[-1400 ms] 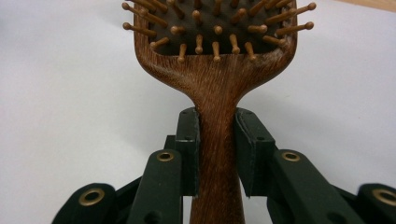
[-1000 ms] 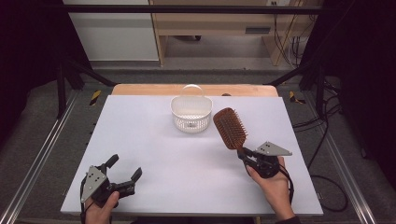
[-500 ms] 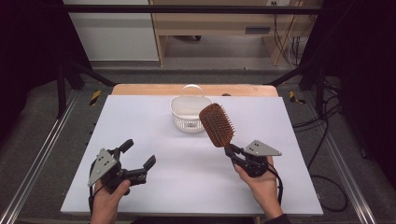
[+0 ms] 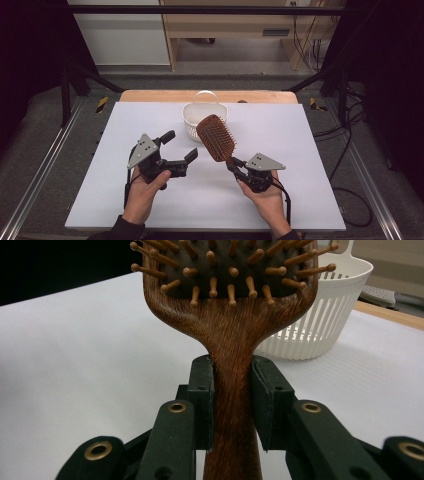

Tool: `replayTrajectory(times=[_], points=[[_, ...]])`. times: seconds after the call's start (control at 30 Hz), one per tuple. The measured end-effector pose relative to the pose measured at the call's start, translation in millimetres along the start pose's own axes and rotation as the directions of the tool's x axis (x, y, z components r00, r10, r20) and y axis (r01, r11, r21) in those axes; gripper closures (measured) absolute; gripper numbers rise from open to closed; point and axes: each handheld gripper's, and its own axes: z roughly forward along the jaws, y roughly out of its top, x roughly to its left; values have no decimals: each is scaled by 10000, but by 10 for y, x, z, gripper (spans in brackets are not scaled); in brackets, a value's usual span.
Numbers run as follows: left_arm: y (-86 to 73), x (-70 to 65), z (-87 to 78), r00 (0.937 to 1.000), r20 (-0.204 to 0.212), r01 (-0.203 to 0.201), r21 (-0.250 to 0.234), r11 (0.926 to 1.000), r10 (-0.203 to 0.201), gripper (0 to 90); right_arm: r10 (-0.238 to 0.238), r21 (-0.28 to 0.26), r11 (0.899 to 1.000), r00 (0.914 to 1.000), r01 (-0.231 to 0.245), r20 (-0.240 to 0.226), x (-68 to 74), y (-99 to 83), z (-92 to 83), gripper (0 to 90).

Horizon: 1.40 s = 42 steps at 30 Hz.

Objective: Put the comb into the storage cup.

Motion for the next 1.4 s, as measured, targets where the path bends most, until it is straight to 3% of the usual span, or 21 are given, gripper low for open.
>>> replayTrajectory(times=[0.07, 0.2, 0.3, 0.5, 0.7, 0.9, 0.97, 1.2, 1.33, 1.4], points=[[2, -16, 43, 10000, -40, -43, 78, 10000, 43, 31, 3, -61, 10000, 10000, -4, -46, 6, -8, -9, 729], [-13, -23, 78, 9987, 49, 504, 173, 9986, -505, 31, 109, -177, 9998, 9999, -111, -115, 22, -41, -45, 729], [-37, -23, 85, 9975, -127, 700, 421, 9967, -695, 31, 57, -234, 9997, 9999, -59, -124, 53, -56, -52, 729], [-79, -6, 133, 9880, 63, 1533, 828, 9847, -1543, 35, -35, -397, 9992, 9994, 22, -345, 120, -38, -40, 729], [-38, -9, 111, 9885, 88, 1498, 747, 9859, -1509, 33, -70, -545, 9985, 9992, 49, -399, 137, -21, -45, 729], [-62, 10, 163, 9846, 134, 1730, 767, 9819, -1745, 34, -71, -667, 9978, 9997, 54, -246, 120, -16, -61, 729], [-75, -10, 197, 9826, 143, 1832, 853, 9794, -1851, 38, -42, -718, 9974, 9998, 26, -218, 109, -16, -75, 729], [-42, -150, 251, 9843, 399, 1673, 995, 9809, -1719, 41, -10, -821, 9966, 9999, -3, -163, 83, -11, -98, 729], [1, -169, 304, 9847, 560, 1594, 960, 9825, -1652, 34, -104, -841, 9964, 9998, 89, -172, 95, -10, -88, 729], [24, -150, 350, 9819, 570, 1753, 908, 9803, -1808, 38, -187, -834, 9964, 9997, 172, -165, 107, -14, -85, 729]])
